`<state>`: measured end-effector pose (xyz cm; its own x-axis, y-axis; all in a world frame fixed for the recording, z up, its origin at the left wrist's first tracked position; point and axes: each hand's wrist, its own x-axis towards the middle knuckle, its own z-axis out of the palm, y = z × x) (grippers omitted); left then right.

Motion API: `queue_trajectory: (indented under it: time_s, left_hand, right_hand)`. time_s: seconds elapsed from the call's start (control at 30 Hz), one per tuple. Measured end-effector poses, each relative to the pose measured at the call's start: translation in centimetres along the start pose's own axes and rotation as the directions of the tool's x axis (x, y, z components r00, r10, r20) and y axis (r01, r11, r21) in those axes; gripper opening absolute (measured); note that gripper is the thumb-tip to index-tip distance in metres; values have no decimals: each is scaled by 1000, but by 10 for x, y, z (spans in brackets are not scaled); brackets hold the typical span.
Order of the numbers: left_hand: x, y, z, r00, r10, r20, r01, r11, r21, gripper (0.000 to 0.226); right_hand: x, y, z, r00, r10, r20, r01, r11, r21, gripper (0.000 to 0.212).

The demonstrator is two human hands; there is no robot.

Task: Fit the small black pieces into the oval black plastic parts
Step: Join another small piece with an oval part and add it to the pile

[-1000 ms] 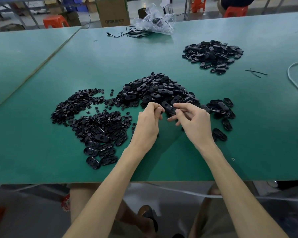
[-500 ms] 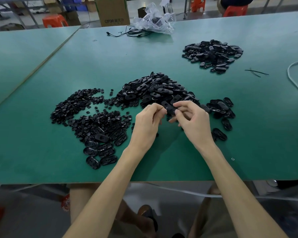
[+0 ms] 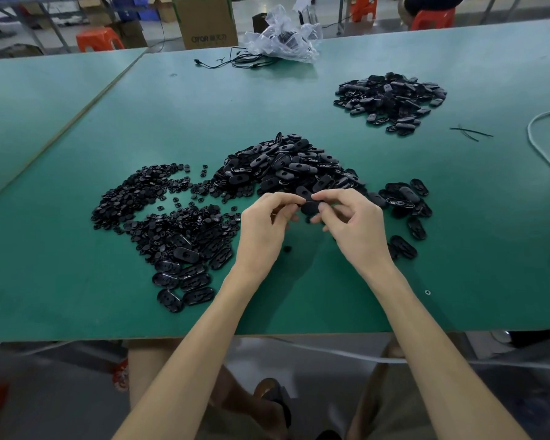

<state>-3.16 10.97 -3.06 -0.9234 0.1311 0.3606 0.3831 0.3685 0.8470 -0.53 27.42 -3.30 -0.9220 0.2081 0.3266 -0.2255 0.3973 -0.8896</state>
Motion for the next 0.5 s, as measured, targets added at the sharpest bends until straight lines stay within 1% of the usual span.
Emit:
queue_trajectory:
  time_s: [0.2,0.33,0.5]
  left_hand:
    - [1,2,-1,999,-49,21,50,996,-77,11]
    - [2,0,-1,997,-62,47,66,995,-80,8]
    - [3,-2,-2,996,-84,40,87,994,-61,5]
  right_hand:
    - [0,0,1,1000,-5,-7,5,1000,-9,23]
    - [1,1,1,1000,19,-2,-19,1000,-4,22]
    - [1,-1,1,1000,15,20,-16,1000,23,20]
